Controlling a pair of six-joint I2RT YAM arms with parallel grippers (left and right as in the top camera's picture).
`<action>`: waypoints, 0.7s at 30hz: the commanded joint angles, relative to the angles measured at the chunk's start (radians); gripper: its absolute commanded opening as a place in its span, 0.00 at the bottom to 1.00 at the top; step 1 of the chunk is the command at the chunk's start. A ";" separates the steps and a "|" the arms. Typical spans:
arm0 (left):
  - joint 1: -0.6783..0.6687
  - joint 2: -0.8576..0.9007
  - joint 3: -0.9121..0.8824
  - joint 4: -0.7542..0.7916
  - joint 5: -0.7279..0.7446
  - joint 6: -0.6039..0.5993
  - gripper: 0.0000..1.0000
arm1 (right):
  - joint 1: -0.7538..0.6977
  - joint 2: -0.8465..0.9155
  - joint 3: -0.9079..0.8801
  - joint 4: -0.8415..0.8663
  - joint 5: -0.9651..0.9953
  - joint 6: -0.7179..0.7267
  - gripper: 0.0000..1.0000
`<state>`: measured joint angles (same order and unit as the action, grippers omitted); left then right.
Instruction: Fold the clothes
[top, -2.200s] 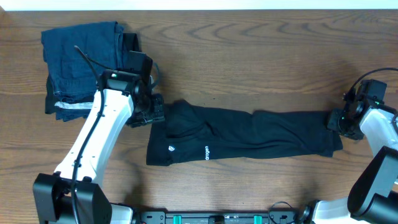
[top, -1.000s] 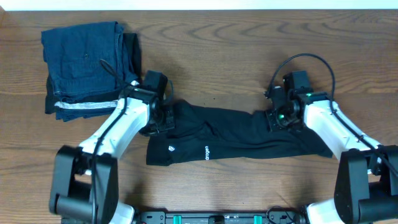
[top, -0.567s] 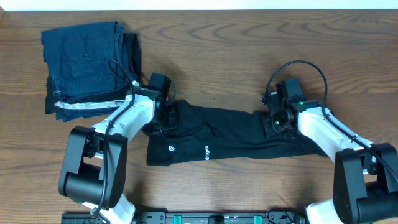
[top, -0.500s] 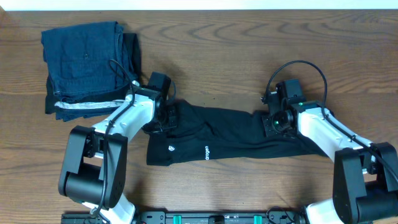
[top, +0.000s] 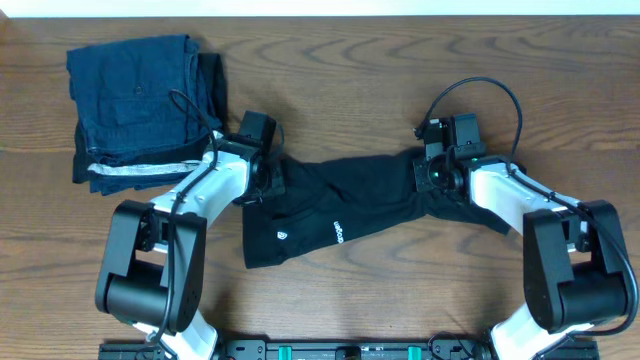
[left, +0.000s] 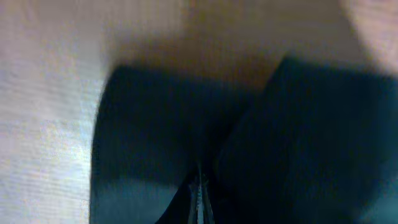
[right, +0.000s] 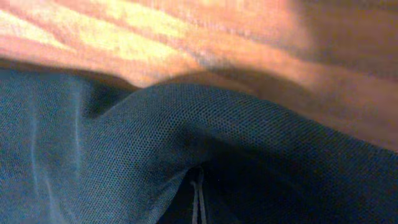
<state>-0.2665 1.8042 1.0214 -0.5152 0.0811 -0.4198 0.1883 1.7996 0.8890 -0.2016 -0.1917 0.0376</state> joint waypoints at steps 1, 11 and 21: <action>0.002 0.049 -0.004 0.037 -0.072 0.001 0.06 | 0.008 0.097 -0.052 -0.006 0.072 0.011 0.02; 0.031 0.142 0.002 0.100 -0.067 0.007 0.06 | 0.008 0.097 -0.052 -0.002 0.072 0.010 0.09; 0.167 0.141 0.004 0.157 -0.067 0.102 0.06 | -0.021 0.080 0.019 -0.020 0.072 0.010 0.35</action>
<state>-0.1493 1.8721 1.0630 -0.3374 0.0593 -0.3595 0.1902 1.8194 0.9203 -0.1917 -0.2165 0.0452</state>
